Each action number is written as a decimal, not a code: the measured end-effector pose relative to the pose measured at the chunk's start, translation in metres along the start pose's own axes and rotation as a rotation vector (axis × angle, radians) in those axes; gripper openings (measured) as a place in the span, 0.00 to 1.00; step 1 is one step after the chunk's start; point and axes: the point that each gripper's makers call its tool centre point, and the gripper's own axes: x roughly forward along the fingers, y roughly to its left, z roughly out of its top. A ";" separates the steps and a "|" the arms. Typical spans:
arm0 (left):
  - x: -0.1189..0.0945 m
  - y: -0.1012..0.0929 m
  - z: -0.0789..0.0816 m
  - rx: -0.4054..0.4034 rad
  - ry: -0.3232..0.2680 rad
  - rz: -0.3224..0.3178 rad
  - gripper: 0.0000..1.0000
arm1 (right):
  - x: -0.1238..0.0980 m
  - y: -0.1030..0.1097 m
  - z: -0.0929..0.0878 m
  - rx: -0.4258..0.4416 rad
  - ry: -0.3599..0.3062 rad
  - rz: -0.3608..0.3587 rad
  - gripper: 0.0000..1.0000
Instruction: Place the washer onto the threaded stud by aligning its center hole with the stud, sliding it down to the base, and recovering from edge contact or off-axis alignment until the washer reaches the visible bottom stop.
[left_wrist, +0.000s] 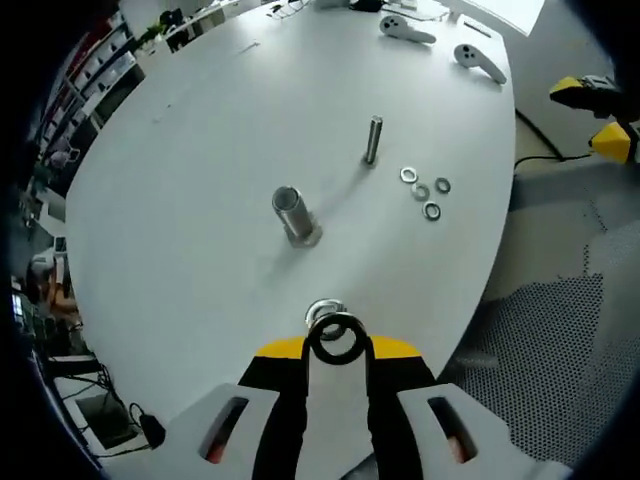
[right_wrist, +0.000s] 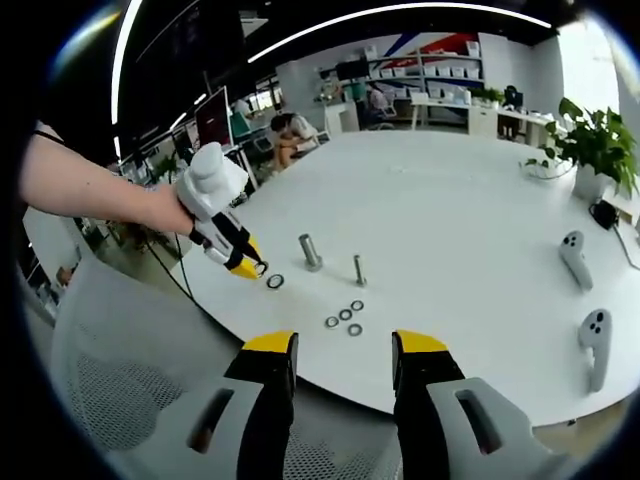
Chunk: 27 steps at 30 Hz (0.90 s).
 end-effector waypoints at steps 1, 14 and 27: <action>-0.002 0.001 0.005 0.008 -0.005 0.002 0.19 | 0.000 0.000 0.000 0.001 0.000 0.000 0.40; -0.009 0.014 0.058 0.052 -0.061 0.020 0.19 | 0.000 -0.001 0.001 0.004 -0.005 0.000 0.40; 0.004 0.028 0.074 0.030 -0.064 0.045 0.19 | 0.000 -0.002 0.001 0.008 -0.007 -0.003 0.40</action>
